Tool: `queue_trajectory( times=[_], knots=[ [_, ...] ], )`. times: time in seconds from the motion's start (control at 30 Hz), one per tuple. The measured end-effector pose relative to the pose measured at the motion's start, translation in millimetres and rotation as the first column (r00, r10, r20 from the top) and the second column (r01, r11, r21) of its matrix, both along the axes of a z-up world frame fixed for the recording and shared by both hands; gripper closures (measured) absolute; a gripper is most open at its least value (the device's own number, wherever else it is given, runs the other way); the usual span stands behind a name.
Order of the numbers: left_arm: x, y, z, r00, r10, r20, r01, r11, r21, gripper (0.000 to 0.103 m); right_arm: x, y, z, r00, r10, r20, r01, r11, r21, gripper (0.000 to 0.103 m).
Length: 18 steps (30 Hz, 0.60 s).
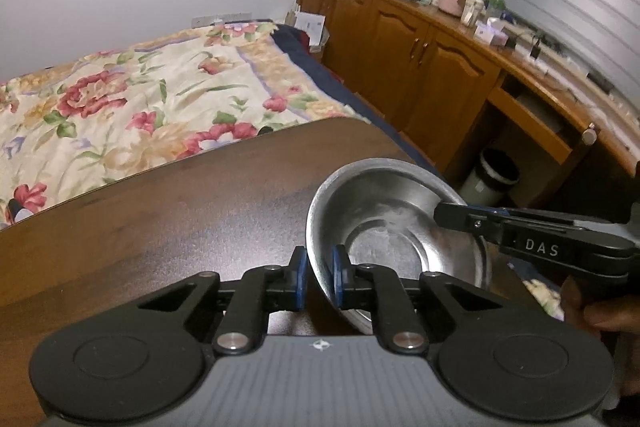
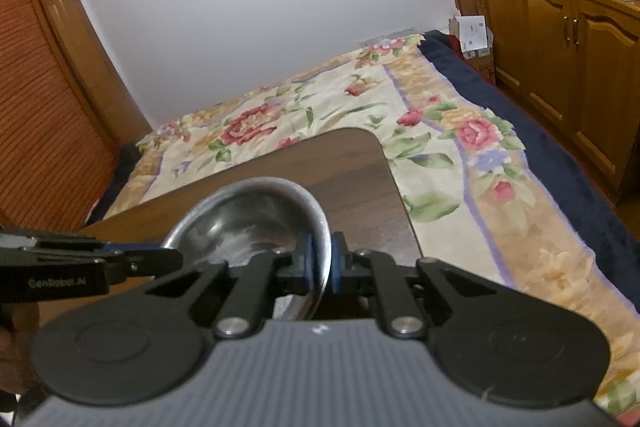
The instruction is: Organize plates and bowls
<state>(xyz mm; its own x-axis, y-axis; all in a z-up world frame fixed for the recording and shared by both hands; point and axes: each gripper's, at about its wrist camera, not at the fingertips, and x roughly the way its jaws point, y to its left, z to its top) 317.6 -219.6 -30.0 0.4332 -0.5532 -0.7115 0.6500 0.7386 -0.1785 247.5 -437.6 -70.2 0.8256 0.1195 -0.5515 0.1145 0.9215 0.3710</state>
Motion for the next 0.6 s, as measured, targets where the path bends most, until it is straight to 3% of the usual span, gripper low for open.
queue_trajectory(
  times=[0.37, 0.6],
  knots=[
    [-32.7, 33.1, 55.4, 0.994, 0.001, 0.112, 0.009, 0.996, -0.083, 0.088, -19.9, 12.1, 40.4, 0.991, 0.035, 0.128, -0.036, 0.999, 0.006, 0.092],
    [-51.1, 52.3, 89.0, 0.980, 0.018, 0.198, -0.002, 0.997, -0.080, 0.089, -35.9, 27.7, 75.1, 0.976, 0.080, 0.204, -0.074, 0.997, -0.036, 0.093]
  ],
)
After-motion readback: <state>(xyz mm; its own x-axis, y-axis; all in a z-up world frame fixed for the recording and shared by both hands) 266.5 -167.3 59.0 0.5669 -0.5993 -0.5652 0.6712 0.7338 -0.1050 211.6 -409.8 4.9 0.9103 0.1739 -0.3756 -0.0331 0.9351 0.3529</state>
